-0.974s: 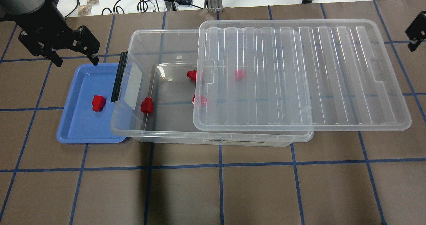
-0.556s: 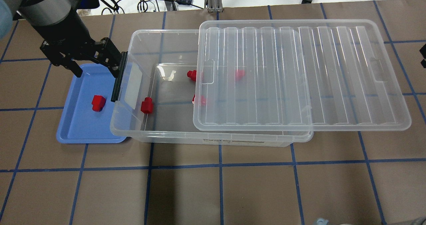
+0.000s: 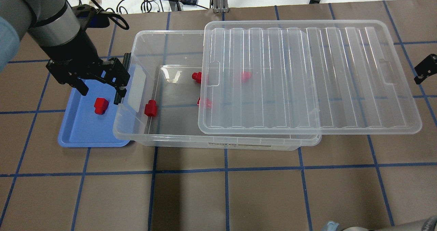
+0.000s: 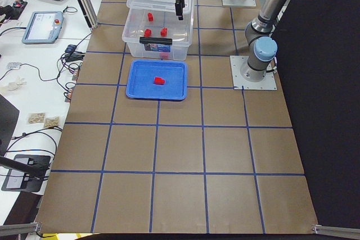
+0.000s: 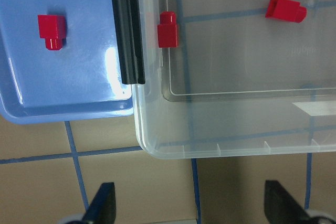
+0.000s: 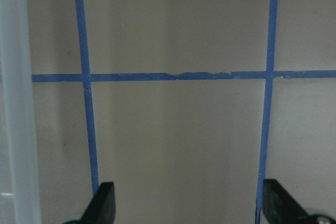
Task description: Place red block in blue tray from box
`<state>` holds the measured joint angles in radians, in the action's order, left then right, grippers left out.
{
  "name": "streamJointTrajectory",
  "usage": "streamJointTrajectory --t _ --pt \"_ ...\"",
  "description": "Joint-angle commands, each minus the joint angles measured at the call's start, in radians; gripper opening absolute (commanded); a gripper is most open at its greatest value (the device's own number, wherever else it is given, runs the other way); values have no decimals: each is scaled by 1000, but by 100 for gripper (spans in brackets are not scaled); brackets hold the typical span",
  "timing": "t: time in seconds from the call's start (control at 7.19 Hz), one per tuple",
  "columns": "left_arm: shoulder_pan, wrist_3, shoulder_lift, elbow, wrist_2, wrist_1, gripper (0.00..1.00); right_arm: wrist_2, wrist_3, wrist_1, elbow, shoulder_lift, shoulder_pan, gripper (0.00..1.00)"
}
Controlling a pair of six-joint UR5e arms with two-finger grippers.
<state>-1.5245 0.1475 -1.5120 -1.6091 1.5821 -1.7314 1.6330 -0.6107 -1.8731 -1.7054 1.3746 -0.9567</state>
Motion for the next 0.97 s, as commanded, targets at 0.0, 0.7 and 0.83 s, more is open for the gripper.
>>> streamJointTrajectory --t 0.0,0.7,0.83 --pt "1 3 16 -3 1 -1 100 -13 6 -14 -13 4 -23 100" --pt "18 -5 38 -3 13 -10 100 -74 6 -8 -14 1 -94 100" --pt "18 -5 38 -3 15 -10 100 -91 6 -8 -14 3 -103 100"
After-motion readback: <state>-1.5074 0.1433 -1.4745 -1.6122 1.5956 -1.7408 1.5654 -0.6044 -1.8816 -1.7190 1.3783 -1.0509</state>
